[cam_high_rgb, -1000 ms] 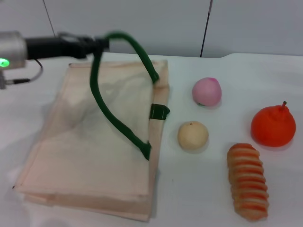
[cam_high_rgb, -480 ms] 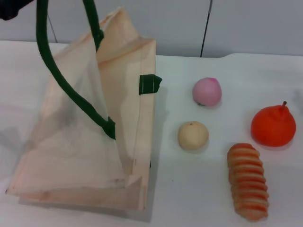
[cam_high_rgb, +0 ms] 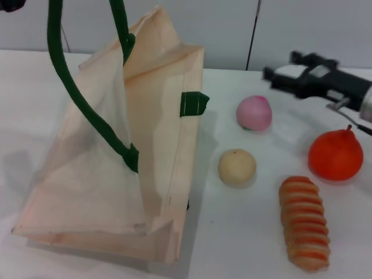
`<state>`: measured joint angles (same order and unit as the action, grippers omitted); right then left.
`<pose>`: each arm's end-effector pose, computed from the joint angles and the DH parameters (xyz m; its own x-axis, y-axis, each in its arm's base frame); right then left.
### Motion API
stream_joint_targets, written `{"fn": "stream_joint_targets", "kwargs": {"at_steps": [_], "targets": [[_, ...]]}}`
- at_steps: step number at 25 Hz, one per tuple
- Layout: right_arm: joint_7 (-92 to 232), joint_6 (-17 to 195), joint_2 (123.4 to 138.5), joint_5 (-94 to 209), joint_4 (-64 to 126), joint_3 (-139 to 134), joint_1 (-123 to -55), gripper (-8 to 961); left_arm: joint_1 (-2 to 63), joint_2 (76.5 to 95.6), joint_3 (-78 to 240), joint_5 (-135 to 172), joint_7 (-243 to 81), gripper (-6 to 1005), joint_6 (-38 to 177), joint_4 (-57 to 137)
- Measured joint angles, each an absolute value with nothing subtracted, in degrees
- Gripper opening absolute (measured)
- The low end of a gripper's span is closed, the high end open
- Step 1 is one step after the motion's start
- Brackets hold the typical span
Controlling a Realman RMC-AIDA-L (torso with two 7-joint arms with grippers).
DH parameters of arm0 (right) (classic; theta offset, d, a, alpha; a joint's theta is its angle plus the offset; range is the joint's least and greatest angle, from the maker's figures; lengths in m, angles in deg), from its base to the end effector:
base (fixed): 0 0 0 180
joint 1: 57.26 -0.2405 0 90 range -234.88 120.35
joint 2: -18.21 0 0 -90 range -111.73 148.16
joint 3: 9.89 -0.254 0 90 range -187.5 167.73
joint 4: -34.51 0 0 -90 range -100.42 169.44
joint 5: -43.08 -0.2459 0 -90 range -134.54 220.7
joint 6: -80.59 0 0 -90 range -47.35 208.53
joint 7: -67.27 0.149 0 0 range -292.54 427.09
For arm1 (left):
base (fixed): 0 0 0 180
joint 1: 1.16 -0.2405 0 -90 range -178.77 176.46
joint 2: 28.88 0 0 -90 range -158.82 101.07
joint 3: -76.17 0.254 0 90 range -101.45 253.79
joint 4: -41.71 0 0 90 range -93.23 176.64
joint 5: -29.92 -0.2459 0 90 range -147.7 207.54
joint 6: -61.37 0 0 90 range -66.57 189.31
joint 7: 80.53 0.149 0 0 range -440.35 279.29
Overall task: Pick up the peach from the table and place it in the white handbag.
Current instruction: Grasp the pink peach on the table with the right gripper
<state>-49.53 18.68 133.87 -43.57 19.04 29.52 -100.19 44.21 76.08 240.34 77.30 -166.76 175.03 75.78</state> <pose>0.2601 0.4471 -0.0238 0.7387 -0.2338 -0.6322 -0.5783 -0.7018 -0.4161 -0.2586 0.3887 0.1740 0.5195 0.1437 0.8423 0.5038 -0.8477 -0.1661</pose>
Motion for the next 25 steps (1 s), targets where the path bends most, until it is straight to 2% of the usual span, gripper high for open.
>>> {"fn": "stream_joint_targets", "kwargs": {"at_steps": [7,25], "targets": [[-45.42,18.97,133.89,-37.59,18.9,35.56,-104.23,810,45.24,76.37,240.35,76.24,-166.93,124,172.72,75.75],[-42.61,28.24,134.6,-37.55,19.97,43.83,-107.67,799,45.58,76.91,240.26,74.92,-167.05,125,170.14,75.52]]}}
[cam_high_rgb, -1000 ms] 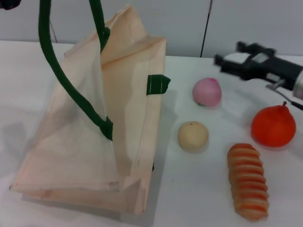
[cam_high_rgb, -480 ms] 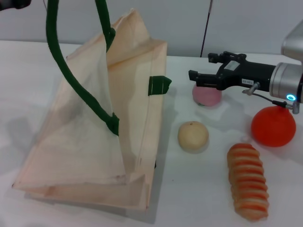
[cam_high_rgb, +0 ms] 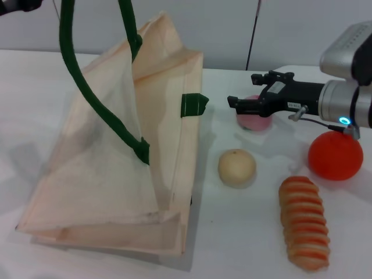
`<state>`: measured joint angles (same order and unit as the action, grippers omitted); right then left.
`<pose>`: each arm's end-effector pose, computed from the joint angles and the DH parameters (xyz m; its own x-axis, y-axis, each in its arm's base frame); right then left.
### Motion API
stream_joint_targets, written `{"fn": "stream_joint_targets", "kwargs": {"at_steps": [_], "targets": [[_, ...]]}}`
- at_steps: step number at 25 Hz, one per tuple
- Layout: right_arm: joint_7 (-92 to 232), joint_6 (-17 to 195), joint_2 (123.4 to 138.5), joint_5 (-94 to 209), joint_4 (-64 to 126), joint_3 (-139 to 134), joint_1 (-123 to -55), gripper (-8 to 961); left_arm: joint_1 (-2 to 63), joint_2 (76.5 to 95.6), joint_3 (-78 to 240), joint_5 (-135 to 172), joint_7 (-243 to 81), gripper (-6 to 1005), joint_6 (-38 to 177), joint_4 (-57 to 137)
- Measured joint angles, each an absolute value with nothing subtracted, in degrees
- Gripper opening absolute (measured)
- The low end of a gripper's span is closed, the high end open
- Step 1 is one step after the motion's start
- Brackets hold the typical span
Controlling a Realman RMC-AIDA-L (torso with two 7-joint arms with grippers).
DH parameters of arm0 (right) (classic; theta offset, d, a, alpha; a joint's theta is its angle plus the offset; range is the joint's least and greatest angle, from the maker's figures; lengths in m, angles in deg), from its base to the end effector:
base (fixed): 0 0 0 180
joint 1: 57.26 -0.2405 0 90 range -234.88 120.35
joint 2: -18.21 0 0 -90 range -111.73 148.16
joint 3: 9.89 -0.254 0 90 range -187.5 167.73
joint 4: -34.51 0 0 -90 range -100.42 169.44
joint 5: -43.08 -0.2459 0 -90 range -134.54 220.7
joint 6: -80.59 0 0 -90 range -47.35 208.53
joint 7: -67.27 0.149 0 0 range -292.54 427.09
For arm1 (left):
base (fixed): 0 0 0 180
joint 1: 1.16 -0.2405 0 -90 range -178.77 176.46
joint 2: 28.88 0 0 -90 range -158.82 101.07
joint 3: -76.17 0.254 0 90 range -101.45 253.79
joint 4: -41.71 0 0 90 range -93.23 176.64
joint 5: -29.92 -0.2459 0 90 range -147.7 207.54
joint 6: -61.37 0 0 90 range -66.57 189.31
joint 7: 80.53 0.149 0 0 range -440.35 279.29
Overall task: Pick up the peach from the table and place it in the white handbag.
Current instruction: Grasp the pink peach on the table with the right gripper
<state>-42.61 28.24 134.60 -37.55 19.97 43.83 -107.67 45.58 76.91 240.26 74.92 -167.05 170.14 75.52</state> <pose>0.2243 0.4628 -0.0686 0.8838 -0.2729 -0.3799 -0.4268 -0.8030 -0.4160 -0.2581 0.4034 0.1631 0.5303 0.1811 0.8282 0.5514 -0.8157 -0.1747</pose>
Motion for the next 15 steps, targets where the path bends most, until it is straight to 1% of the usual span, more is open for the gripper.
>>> {"fn": "stream_joint_targets", "kwargs": {"at_steps": [6,15], "targets": [[-42.85,33.93,134.81,-37.68,22.19,46.15,-110.38,795,45.88,77.01,240.26,74.53,-167.06,125,169.7,75.36],[-42.04,37.35,134.79,-37.51,24.41,49.17,-111.65,790,46.44,77.13,240.26,73.68,-167.22,125,169.38,75.3]]}}
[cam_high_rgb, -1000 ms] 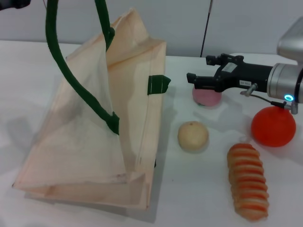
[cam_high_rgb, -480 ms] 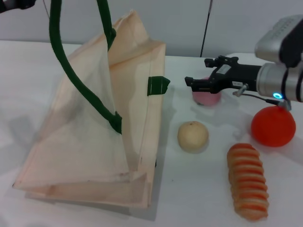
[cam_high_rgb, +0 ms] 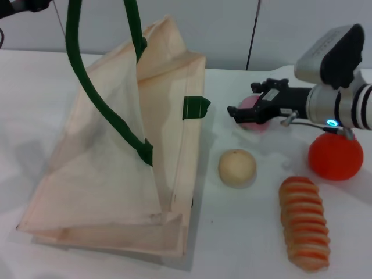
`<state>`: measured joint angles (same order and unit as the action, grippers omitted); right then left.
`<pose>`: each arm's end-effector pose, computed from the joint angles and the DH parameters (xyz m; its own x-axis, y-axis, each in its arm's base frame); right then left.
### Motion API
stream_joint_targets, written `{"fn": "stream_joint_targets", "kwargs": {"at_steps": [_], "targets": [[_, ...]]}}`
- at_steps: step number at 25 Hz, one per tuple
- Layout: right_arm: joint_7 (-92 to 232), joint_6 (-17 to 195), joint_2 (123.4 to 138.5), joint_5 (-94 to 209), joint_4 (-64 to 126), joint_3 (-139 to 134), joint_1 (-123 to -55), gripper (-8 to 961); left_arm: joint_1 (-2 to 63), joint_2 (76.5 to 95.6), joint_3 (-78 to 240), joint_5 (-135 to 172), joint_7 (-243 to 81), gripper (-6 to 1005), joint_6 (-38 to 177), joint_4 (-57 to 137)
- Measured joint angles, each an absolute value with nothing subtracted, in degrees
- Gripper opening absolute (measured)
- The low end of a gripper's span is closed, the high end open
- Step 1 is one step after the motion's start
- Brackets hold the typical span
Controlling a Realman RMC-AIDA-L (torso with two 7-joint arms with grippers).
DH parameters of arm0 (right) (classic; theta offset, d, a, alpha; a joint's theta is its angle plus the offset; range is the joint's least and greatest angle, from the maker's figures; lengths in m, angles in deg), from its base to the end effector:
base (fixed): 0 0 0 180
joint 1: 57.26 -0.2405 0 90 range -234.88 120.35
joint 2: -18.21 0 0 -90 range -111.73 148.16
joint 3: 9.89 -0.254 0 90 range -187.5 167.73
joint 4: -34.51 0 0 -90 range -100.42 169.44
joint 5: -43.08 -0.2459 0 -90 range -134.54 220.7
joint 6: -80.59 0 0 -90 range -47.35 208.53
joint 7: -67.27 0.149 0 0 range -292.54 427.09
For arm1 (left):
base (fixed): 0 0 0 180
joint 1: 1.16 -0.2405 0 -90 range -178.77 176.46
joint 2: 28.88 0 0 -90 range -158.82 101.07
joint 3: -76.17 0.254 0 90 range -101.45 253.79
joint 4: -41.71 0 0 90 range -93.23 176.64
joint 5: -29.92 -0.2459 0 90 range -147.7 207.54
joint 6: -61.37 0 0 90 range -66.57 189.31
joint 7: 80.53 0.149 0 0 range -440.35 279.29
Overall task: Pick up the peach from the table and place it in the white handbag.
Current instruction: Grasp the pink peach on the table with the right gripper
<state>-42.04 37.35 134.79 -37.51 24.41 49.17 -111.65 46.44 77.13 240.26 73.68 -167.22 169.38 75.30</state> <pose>0.2251 0.4706 -0.0868 0.9211 -0.2945 -0.2545 -0.3846 -0.7890 -0.4791 -0.2543 0.4079 0.1581 0.5372 0.1966 0.8202 0.5522 -0.8171 -0.1658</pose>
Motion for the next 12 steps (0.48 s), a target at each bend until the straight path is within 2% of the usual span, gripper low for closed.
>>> {"fn": "stream_joint_targets", "kwargs": {"at_steps": [12], "targets": [[-39.01,41.11,134.74,-37.45,25.69,53.05,-112.59,783,46.4,77.12,240.26,73.68,-167.28,125,169.39,75.27]]}}
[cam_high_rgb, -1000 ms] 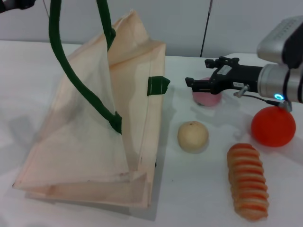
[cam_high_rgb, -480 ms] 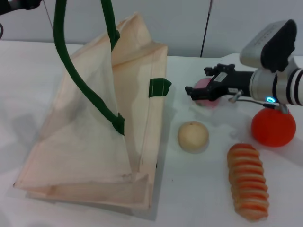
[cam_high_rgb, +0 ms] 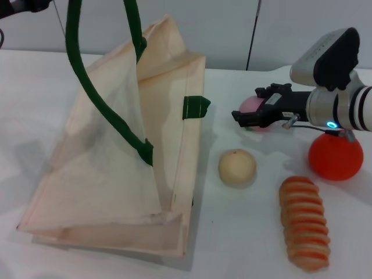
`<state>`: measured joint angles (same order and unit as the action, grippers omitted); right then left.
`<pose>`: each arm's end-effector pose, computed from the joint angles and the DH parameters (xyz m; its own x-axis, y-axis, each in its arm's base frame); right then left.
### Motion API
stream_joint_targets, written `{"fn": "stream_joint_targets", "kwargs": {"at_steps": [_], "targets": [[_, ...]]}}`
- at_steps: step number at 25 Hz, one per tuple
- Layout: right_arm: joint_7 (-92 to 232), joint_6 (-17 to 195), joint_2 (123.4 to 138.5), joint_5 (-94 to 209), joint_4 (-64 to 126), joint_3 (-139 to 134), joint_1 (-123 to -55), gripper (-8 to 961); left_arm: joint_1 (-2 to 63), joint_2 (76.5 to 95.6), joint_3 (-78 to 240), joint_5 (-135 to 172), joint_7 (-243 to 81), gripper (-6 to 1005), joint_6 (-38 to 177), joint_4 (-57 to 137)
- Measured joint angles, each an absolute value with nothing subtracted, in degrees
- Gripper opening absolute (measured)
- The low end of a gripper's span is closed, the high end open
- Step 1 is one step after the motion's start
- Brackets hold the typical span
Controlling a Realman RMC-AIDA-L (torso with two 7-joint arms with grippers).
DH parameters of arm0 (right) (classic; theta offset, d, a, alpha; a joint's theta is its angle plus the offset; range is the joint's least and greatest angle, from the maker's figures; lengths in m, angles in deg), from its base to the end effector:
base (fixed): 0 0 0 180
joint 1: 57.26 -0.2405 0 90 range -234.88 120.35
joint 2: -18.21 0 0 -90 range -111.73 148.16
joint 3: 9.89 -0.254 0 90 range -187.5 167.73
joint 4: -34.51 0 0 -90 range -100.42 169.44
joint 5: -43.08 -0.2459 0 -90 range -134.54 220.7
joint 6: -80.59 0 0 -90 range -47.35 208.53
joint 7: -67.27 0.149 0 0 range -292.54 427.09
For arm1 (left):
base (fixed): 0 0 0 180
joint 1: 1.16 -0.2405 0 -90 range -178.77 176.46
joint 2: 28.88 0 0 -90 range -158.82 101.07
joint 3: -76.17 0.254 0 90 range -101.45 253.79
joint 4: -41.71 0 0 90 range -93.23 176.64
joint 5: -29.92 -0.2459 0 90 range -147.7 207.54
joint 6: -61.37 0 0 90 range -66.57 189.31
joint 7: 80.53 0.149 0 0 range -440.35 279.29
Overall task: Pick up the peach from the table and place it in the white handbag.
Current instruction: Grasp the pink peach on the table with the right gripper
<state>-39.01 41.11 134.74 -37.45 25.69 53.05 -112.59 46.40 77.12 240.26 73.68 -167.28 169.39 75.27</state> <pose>0.2313 0.4716 -0.0915 0.9223 -0.3304 -0.2006 -0.3864 -0.7739 -0.5018 -0.2545 0.4078 0.1581 0.5363 0.1979 0.8205 0.5531 -0.8167 -0.1646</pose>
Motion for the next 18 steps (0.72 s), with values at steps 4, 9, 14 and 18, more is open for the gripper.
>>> {"fn": "stream_joint_targets", "kwargs": {"at_steps": [4,9,14,18], "targets": [[-37.38,43.39,134.76,-37.41,25.67,55.51,-112.59,781,46.32,77.12,240.26,73.85,-167.28,125,169.39,75.28],[-37.13,44.08,134.8,-37.59,25.4,56.02,-112.55,778,46.23,77.12,240.26,73.96,-167.31,125,169.39,75.28],[-37.55,44.67,134.83,-37.58,25.26,56.09,-112.37,775,46.06,77.11,240.26,74.07,-167.35,125,169.39,75.28],[-37.75,44.86,134.84,-37.68,25.15,56.11,-112.2,772,46.04,77.11,240.26,74.11,-167.37,125,169.39,75.28]]}}
